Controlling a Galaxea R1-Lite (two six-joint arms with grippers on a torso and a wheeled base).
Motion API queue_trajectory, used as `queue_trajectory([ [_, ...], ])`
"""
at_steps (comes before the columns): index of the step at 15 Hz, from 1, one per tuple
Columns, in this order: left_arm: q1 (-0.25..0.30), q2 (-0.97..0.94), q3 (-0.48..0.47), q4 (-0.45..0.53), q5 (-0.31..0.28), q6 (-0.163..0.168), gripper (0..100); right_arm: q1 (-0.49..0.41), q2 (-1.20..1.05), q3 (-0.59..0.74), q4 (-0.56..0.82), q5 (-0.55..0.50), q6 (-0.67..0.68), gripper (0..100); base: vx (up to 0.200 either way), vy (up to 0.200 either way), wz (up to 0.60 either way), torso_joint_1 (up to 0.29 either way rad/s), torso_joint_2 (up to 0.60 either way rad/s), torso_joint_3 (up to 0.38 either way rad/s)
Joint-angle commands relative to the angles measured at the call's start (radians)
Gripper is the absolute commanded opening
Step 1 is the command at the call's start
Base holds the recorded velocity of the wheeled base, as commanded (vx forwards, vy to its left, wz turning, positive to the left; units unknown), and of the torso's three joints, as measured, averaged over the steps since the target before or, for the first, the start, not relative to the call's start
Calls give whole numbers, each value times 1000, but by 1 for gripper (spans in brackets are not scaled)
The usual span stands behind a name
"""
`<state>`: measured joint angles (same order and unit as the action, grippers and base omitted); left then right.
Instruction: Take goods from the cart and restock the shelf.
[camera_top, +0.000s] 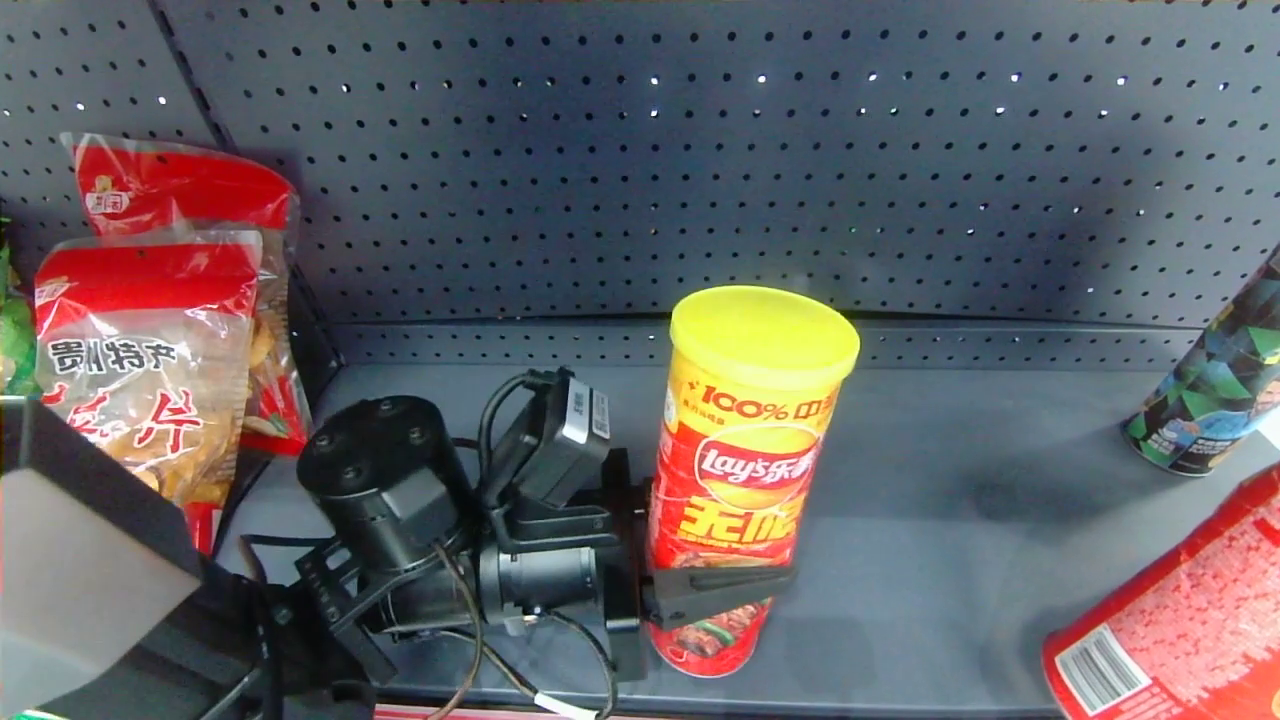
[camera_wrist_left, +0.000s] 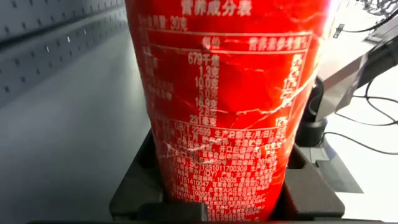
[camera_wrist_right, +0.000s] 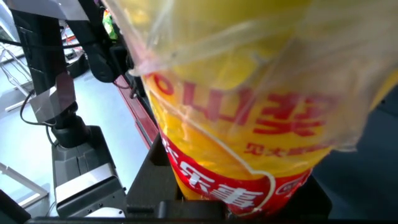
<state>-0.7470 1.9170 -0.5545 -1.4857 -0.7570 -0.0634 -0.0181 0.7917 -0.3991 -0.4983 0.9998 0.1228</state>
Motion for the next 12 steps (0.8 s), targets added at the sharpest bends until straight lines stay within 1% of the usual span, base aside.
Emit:
queue_trajectory([
  [1, 2, 53, -10, -2, -1, 1, 0, 0, 0, 0, 0, 0, 0, 0, 0, 0, 0, 0, 0, 0],
  [4, 5, 69, -25, -1, -2, 2, 0, 1, 1, 0, 0, 0, 0, 0, 0, 0, 0, 0, 0, 0],
  [5, 14, 73, -36, -1, -1, 2, 0, 3, 3, 0, 0, 0, 0, 0, 0, 0, 0, 0, 0, 0],
  [8, 14, 77, -71, 1, -2, 2, 0, 4, 3, 0, 0, 3, 0, 0, 0, 0, 0, 0, 0, 0],
  [12, 12, 77, -53, 1, -2, 4, 0, 4, 3, 0, 0, 3, 0, 0, 0, 0, 0, 0, 0, 0],
])
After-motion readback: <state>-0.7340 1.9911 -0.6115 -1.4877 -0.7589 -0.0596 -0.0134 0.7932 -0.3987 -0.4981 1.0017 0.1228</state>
